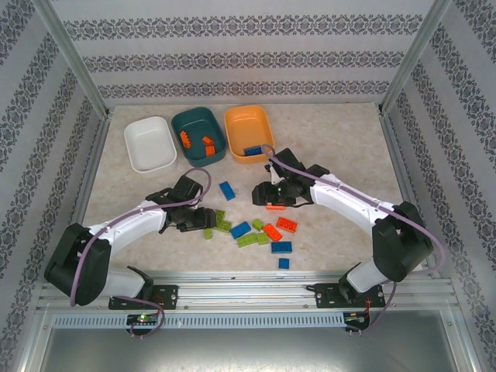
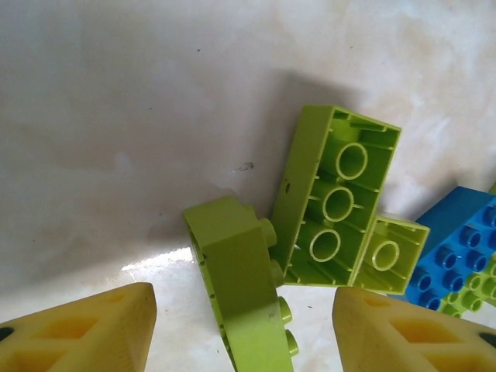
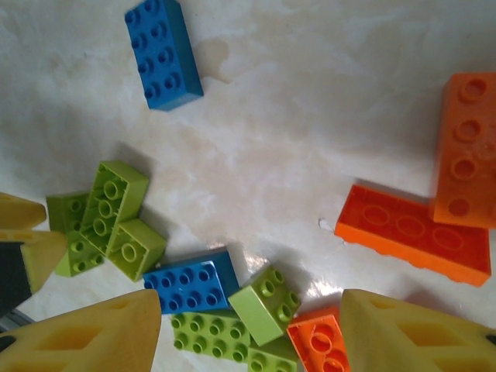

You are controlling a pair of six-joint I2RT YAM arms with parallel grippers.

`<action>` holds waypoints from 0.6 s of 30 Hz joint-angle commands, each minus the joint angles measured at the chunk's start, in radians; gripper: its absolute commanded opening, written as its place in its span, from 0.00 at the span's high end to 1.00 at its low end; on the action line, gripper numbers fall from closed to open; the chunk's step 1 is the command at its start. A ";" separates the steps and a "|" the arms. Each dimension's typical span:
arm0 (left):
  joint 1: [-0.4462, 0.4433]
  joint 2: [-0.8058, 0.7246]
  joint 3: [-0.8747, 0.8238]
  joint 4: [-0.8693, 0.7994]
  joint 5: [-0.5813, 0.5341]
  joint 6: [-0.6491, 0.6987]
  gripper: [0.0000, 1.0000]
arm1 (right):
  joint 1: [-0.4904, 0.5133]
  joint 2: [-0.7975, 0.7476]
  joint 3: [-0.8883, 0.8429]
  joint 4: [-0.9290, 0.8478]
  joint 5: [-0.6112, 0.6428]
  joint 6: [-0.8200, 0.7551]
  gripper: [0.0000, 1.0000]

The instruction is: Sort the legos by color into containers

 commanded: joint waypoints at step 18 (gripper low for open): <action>-0.016 0.012 -0.021 0.008 -0.027 -0.008 0.76 | 0.137 0.176 0.073 -0.159 0.067 -0.187 0.43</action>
